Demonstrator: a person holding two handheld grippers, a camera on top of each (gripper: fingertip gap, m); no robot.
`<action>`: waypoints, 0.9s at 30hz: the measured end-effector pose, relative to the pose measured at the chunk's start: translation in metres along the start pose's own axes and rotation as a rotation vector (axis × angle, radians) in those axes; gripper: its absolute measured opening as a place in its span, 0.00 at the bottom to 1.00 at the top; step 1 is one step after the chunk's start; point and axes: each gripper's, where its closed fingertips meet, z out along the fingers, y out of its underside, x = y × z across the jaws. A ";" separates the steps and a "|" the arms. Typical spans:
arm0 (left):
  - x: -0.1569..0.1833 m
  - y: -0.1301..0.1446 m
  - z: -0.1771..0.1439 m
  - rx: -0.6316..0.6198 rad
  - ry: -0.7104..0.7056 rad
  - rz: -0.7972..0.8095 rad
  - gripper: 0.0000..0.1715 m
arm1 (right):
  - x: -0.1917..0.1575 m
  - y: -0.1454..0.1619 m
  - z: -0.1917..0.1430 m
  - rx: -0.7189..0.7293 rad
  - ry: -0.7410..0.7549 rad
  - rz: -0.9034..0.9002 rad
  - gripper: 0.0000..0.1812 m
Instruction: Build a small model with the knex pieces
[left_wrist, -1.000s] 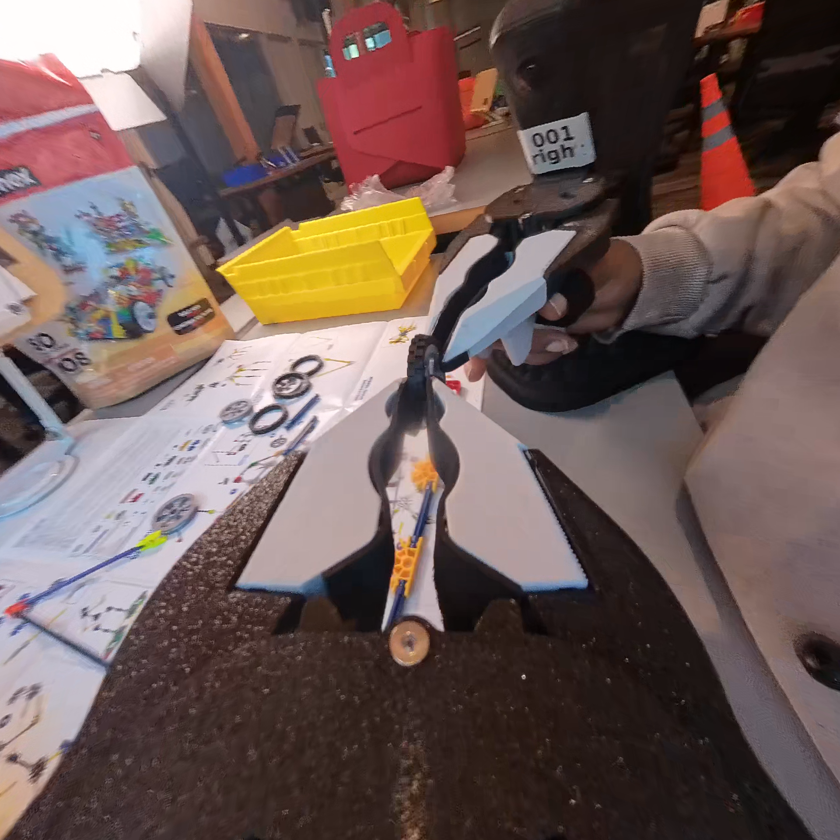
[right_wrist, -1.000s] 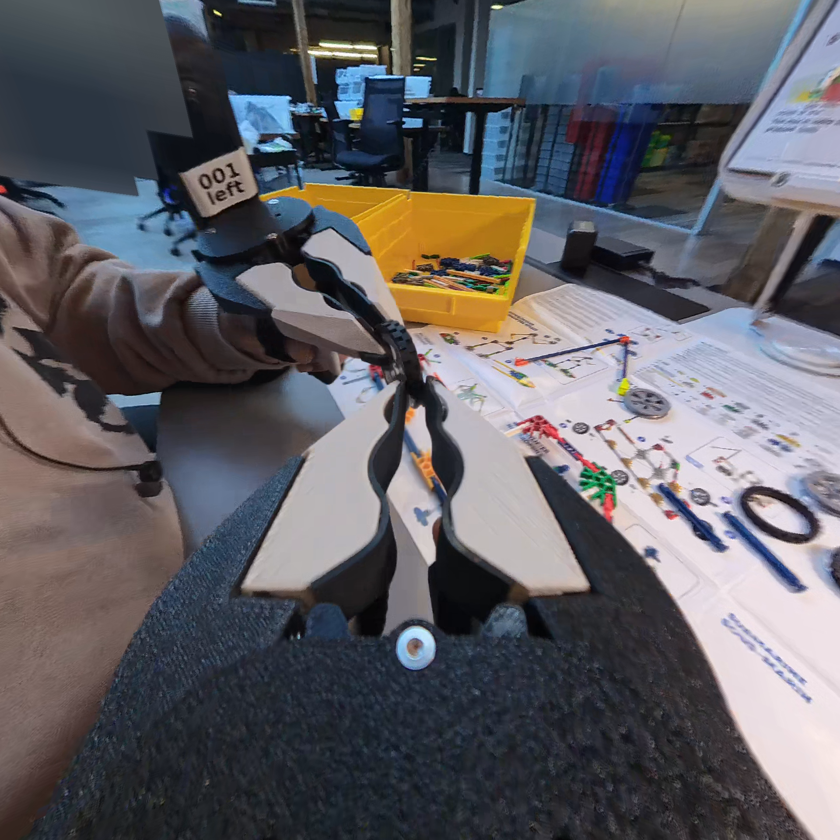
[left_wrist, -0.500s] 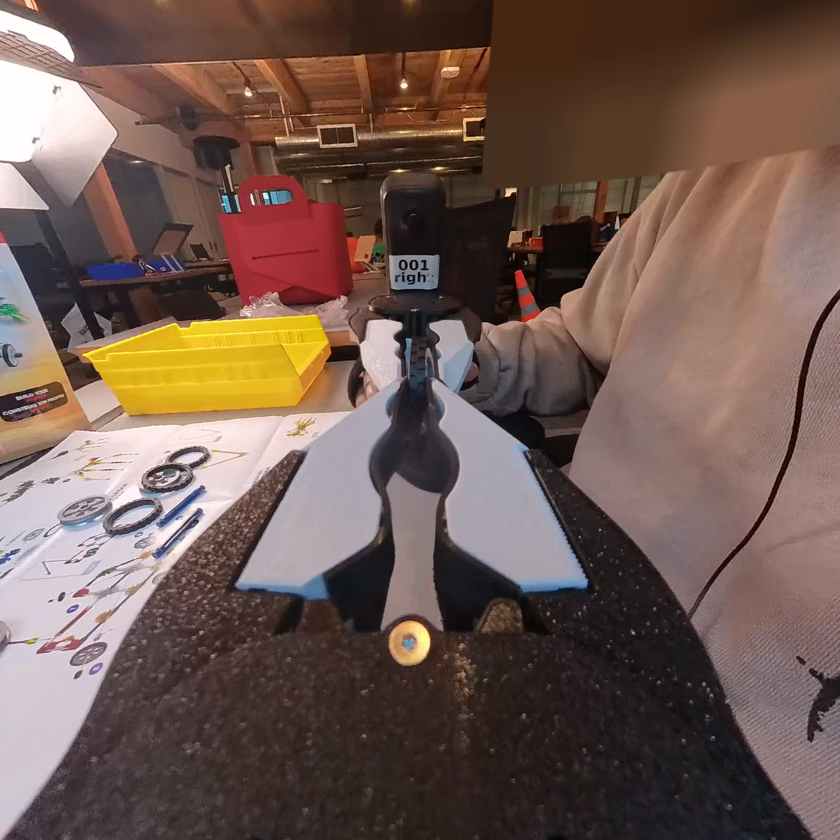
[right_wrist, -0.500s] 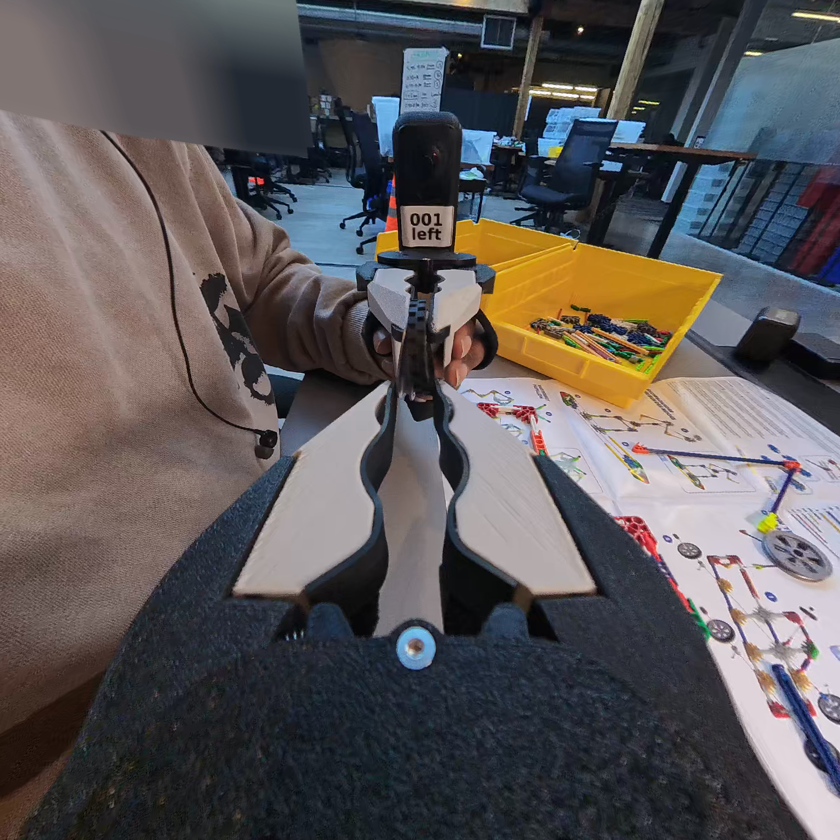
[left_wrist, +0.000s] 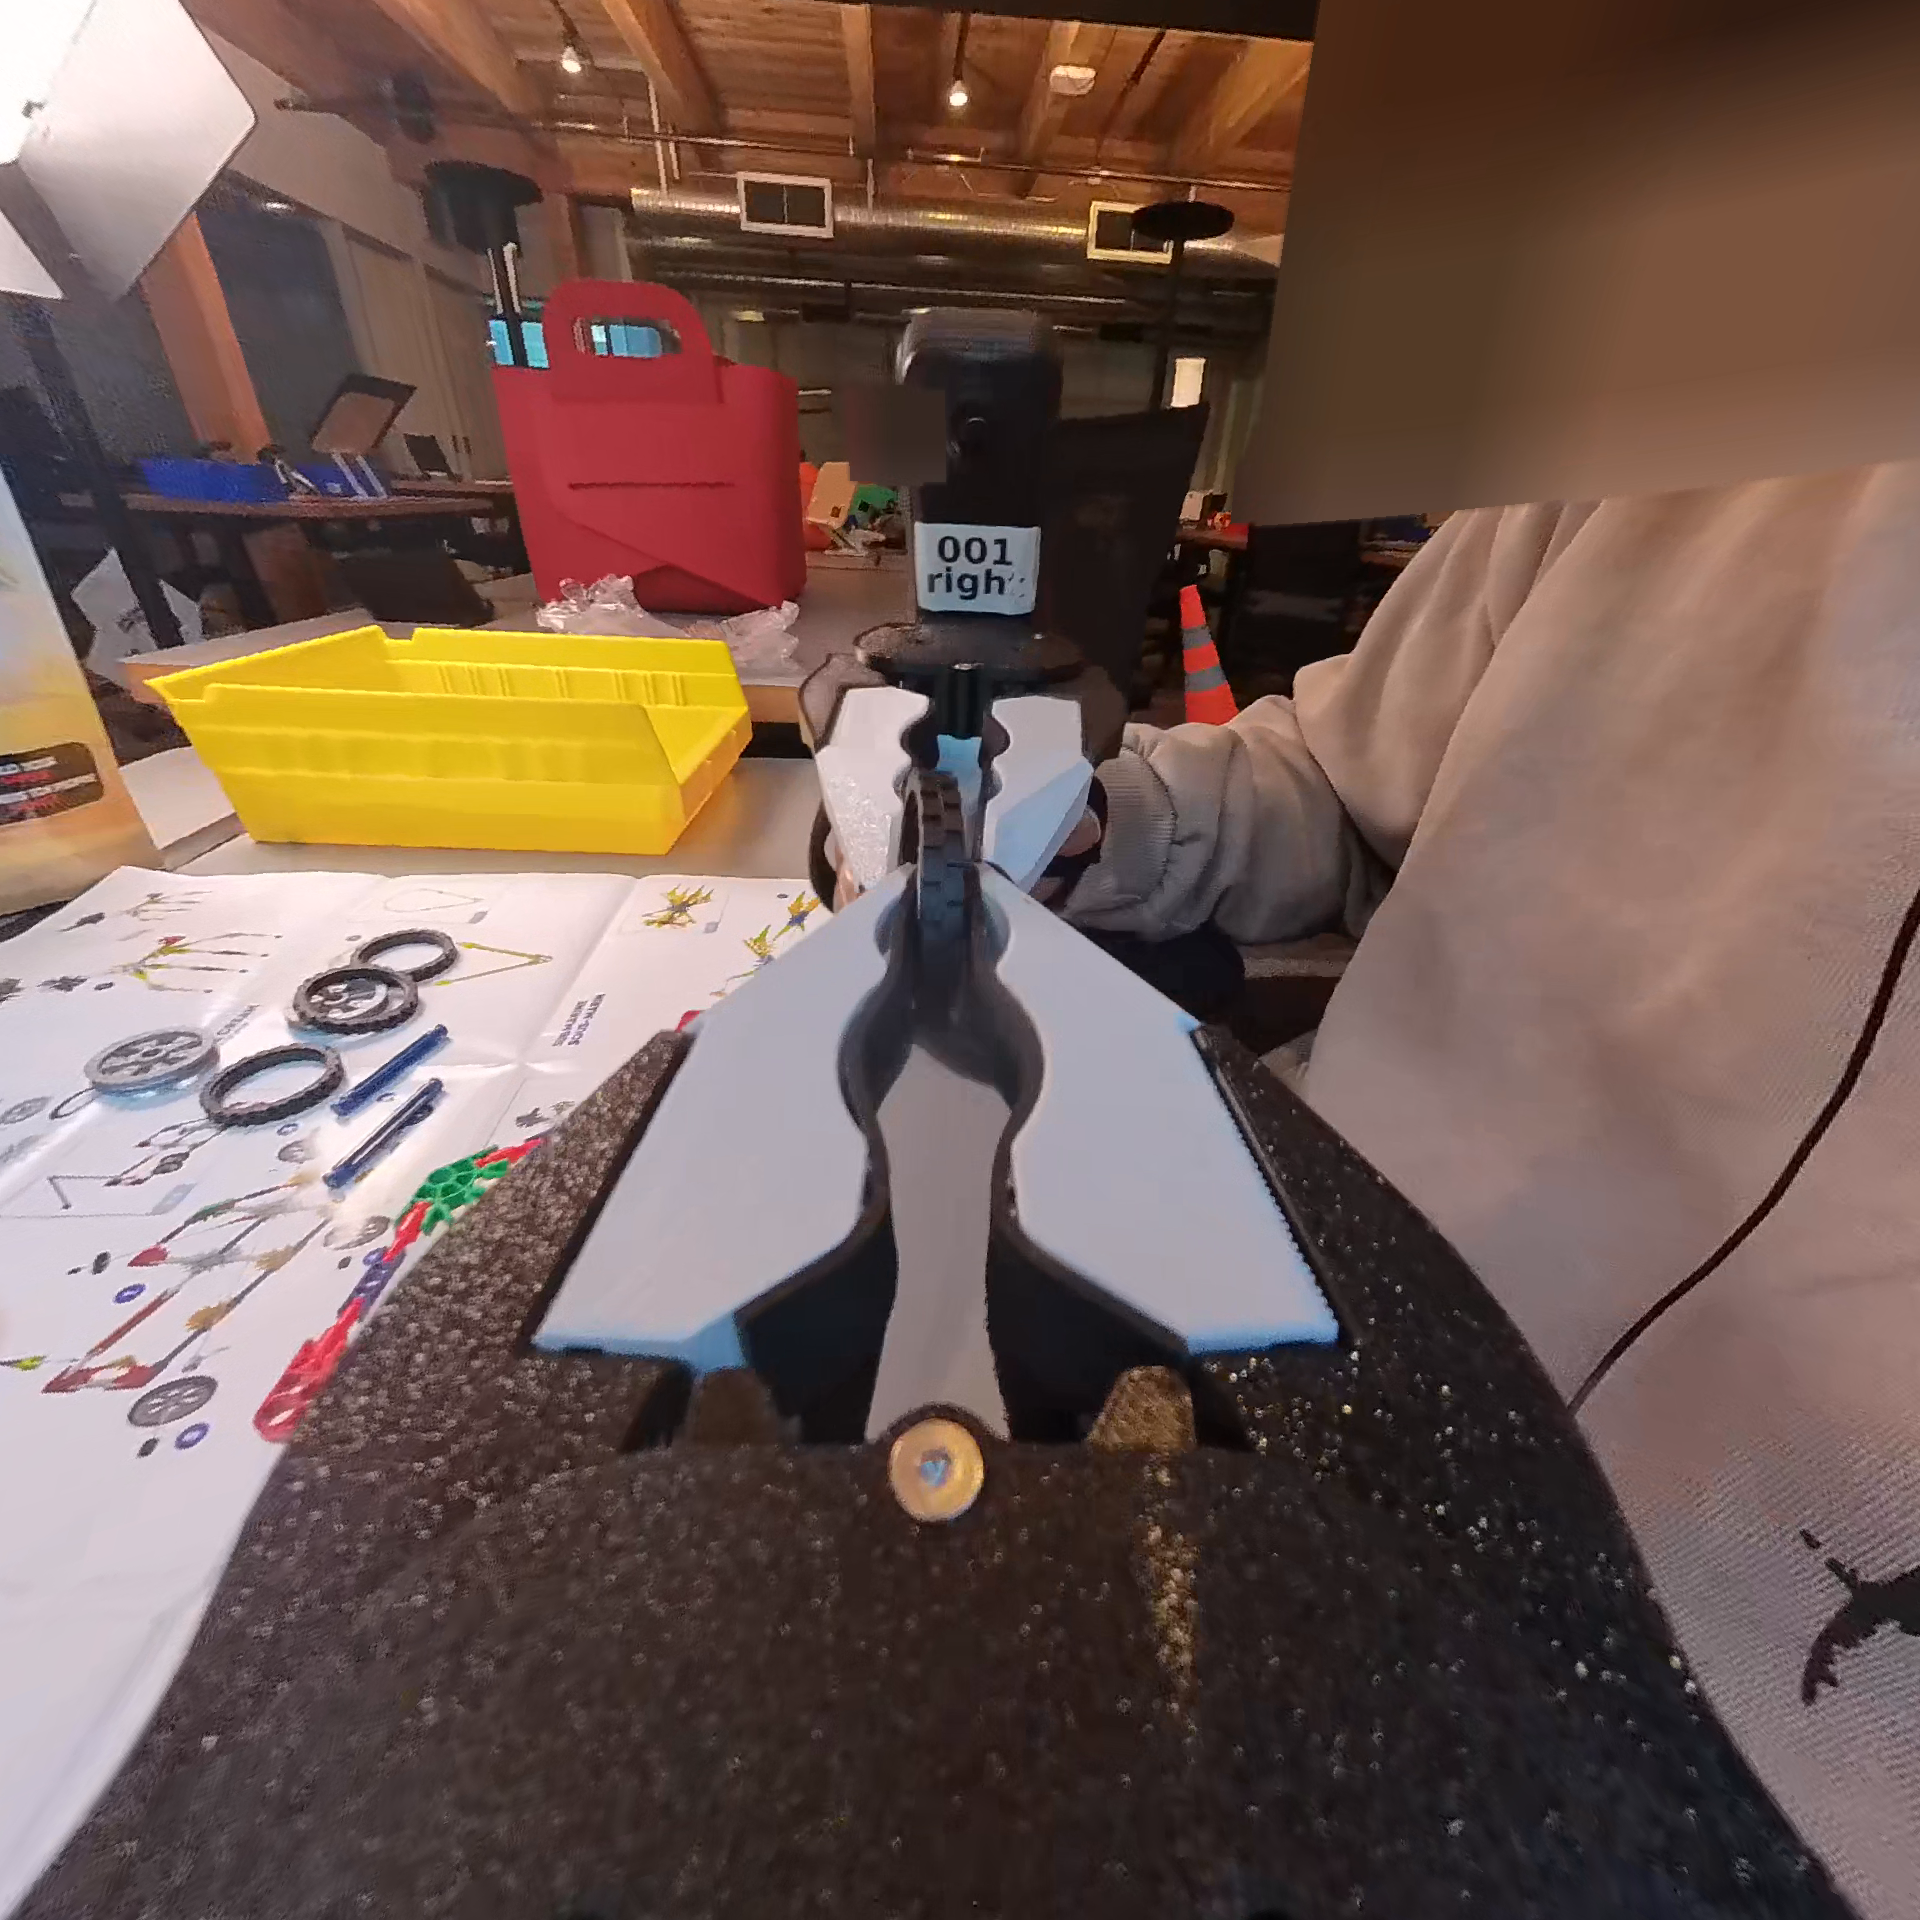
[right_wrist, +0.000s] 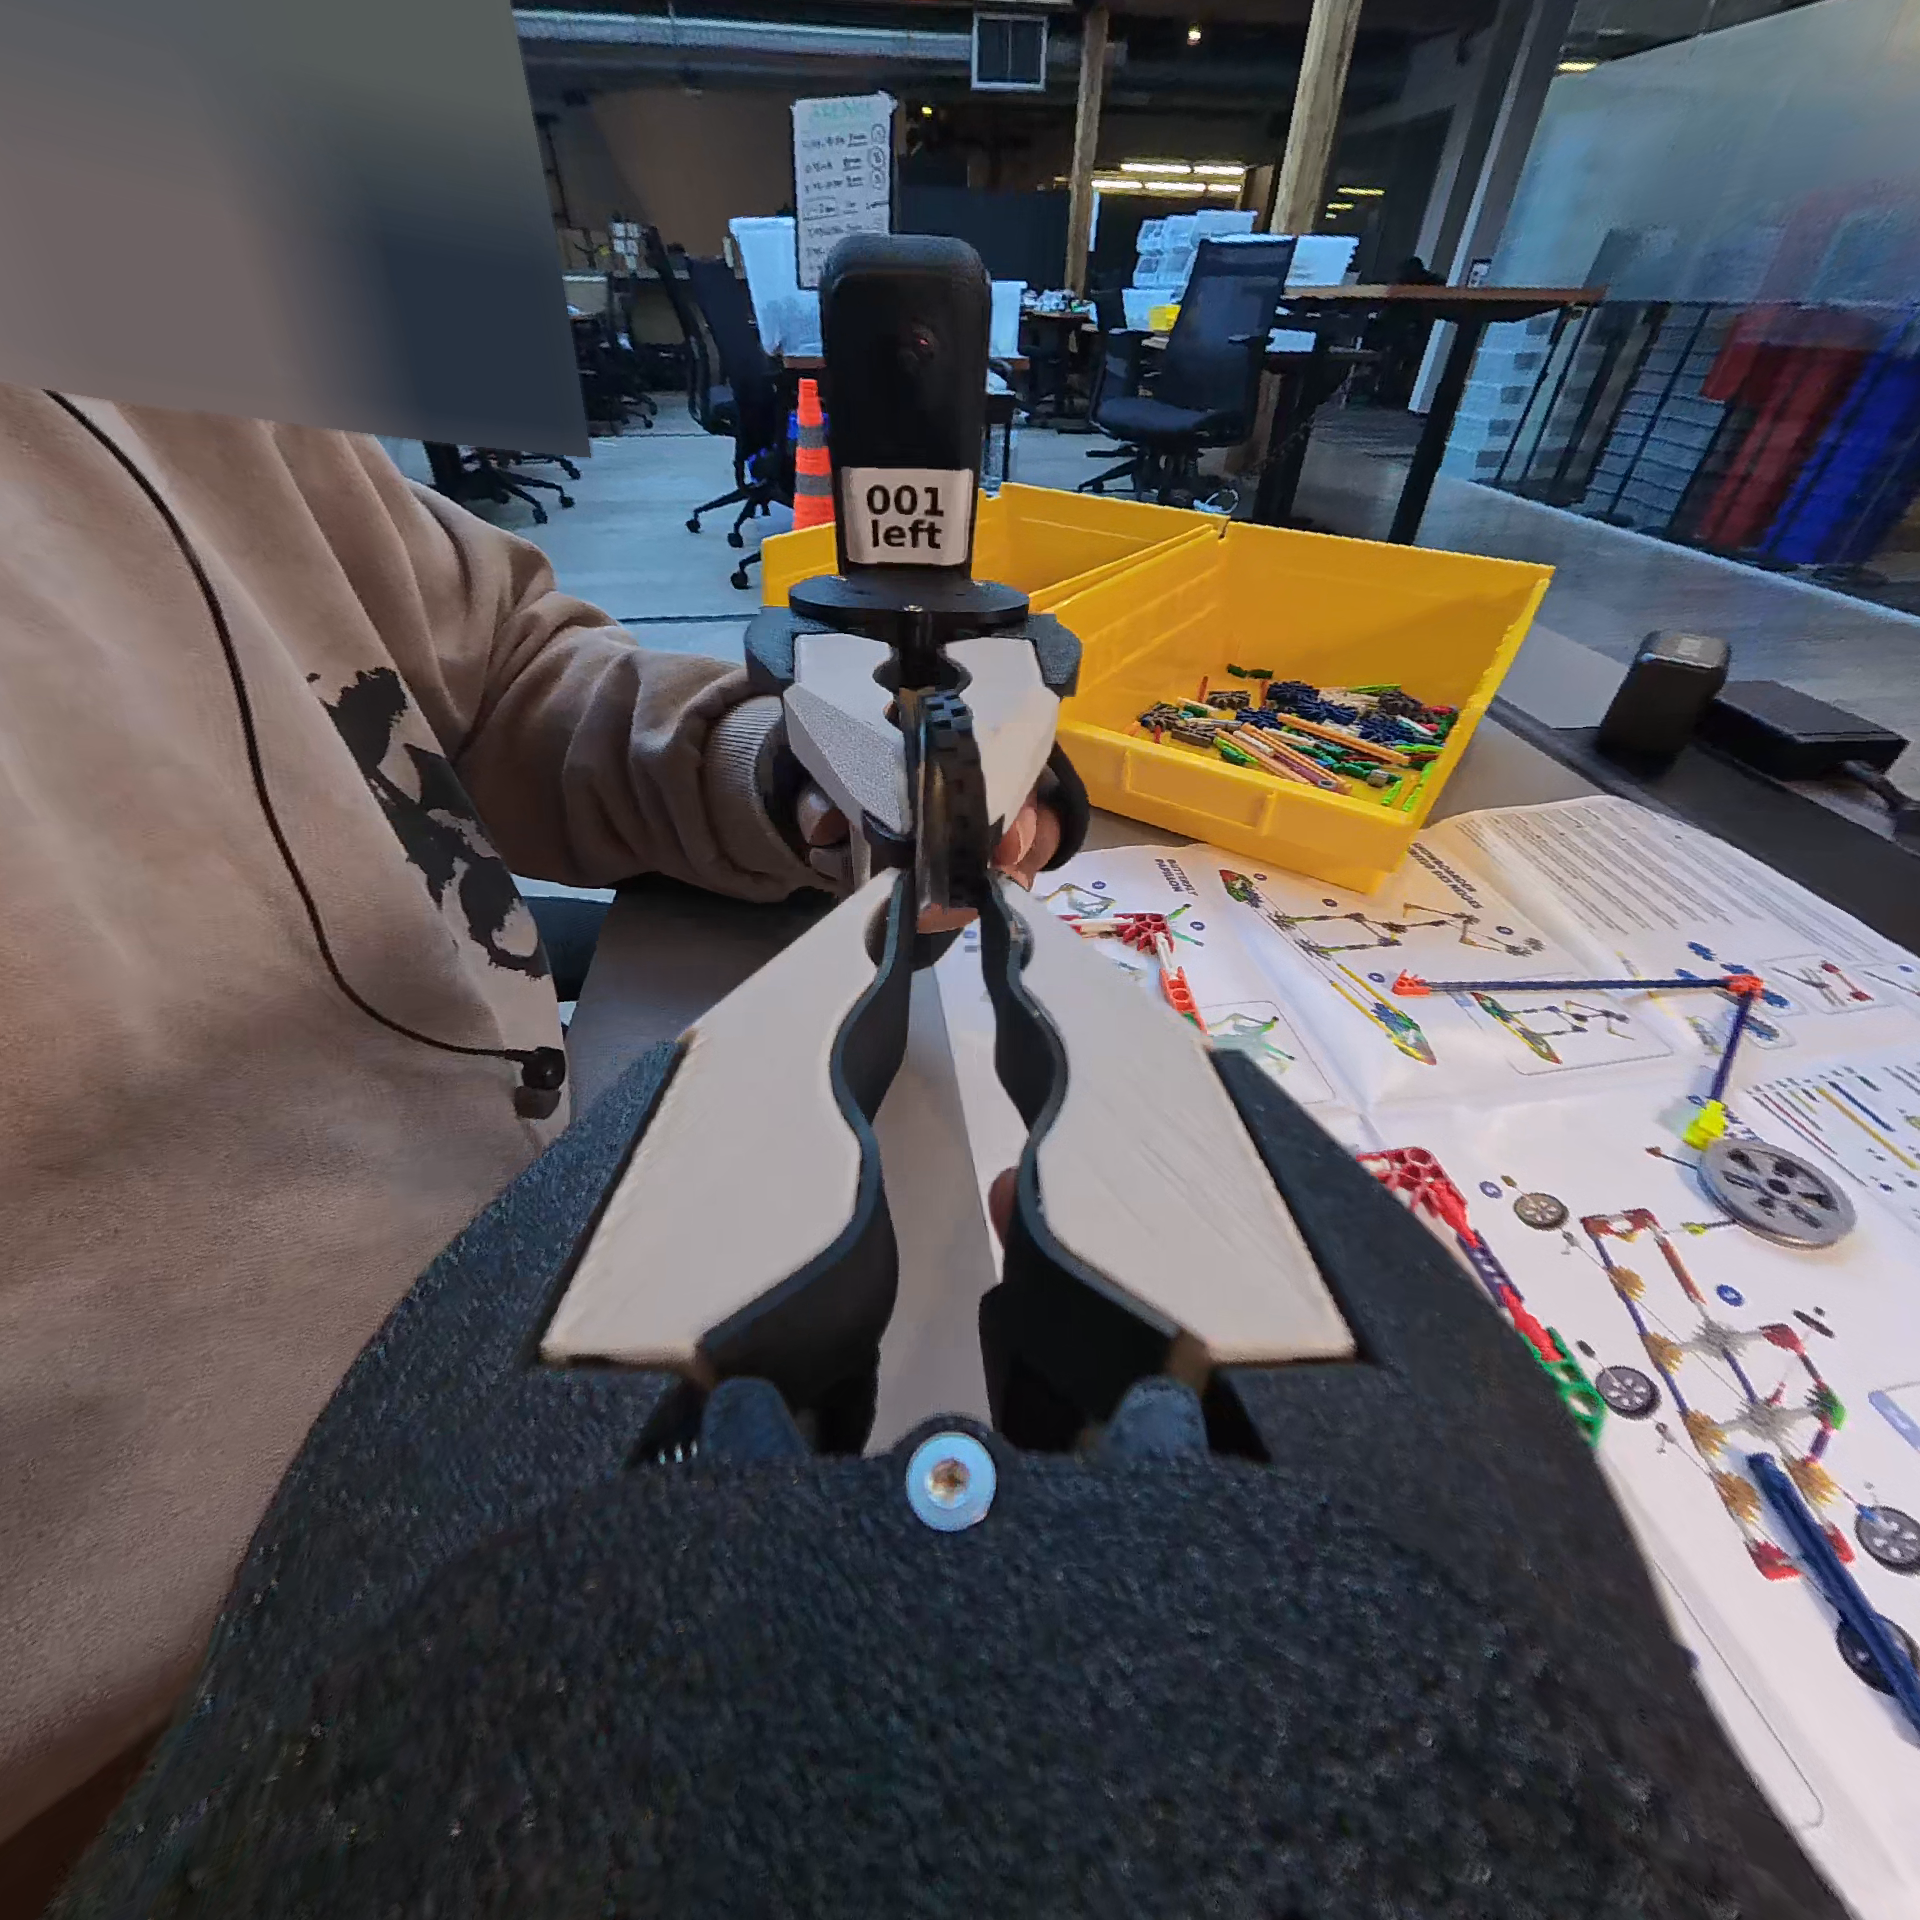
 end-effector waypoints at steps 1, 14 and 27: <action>-0.004 0.001 -0.001 -0.015 -0.018 0.009 0.02 | 0.003 0.001 0.001 0.001 0.029 -0.005 0.06; -0.002 0.004 -0.001 -0.059 -0.004 -0.013 0.04 | -0.001 0.000 -0.003 0.027 0.216 -0.133 0.05; 0.038 0.001 0.000 -0.030 0.257 -0.112 0.02 | -0.037 -0.014 -0.012 0.010 -0.419 0.144 0.03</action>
